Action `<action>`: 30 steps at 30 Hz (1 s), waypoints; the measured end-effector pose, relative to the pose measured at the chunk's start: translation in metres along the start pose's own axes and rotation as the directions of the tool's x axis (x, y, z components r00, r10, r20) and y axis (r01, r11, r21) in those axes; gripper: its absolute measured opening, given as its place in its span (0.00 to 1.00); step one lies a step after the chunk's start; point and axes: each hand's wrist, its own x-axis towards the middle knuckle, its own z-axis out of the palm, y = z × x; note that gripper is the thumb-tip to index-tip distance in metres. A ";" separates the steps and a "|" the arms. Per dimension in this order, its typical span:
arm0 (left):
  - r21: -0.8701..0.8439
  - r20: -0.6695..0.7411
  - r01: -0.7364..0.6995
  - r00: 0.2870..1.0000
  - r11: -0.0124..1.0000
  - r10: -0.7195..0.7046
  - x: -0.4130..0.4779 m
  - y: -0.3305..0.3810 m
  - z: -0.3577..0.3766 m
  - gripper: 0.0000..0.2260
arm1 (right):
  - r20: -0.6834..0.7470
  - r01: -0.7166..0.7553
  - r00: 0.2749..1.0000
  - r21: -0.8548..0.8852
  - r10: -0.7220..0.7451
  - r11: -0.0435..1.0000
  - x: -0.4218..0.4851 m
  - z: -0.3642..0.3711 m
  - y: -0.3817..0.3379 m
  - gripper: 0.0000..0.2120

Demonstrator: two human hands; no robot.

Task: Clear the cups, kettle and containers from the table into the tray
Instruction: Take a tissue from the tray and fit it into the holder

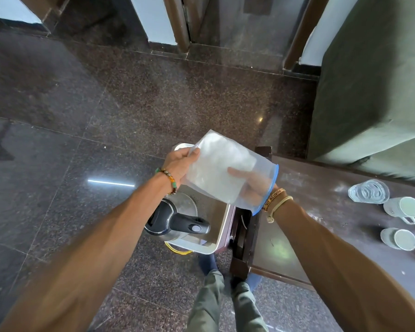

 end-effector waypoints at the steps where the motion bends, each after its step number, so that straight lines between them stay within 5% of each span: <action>1: 0.053 0.000 -0.037 0.999 0.998 0.037 0.002 -0.003 -0.001 0.06 | -0.054 -0.005 0.999 -0.016 0.004 1.000 0.001 -0.001 0.006 0.23; 5: 0.172 -0.009 -0.118 0.993 0.978 0.121 0.008 -0.010 -0.011 0.11 | -0.262 -0.037 0.965 -0.235 -0.026 0.971 0.005 -0.002 0.015 0.17; 9: 0.148 -0.022 -0.155 0.987 0.977 0.160 0.015 -0.010 -0.026 0.05 | -0.504 0.061 0.845 -0.240 -0.178 0.969 0.005 -0.020 0.013 0.08; 12: 0.079 -0.040 -0.131 0.990 0.988 0.134 0.029 -0.011 -0.037 0.12 | -0.582 0.038 0.784 -0.307 -0.218 0.951 0.003 -0.042 0.014 0.16; 17: 0.060 -0.035 -0.089 0.995 0.994 0.091 0.053 -0.017 -0.044 0.15 | -0.575 0.119 0.808 -0.056 -0.130 0.991 0.002 -0.068 0.015 0.17; 22: 0.065 -0.098 -0.056 0.993 0.996 0.062 0.081 -0.034 -0.049 0.16 | -0.689 0.154 0.715 -0.009 -0.117 0.988 0.010 -0.093 0.021 0.15; 27: 0.160 -0.100 0.026 0.995 0.987 -0.010 0.102 -0.054 -0.057 0.17 | -0.639 0.215 0.768 0.179 -0.053 0.960 0.011 -0.112 0.028 0.10; 30: 0.294 -0.091 0.082 0.994 0.952 -0.058 0.116 -0.067 -0.065 0.17 | -0.579 0.208 0.809 0.115 -0.105 0.971 0.018 -0.107 0.034 0.11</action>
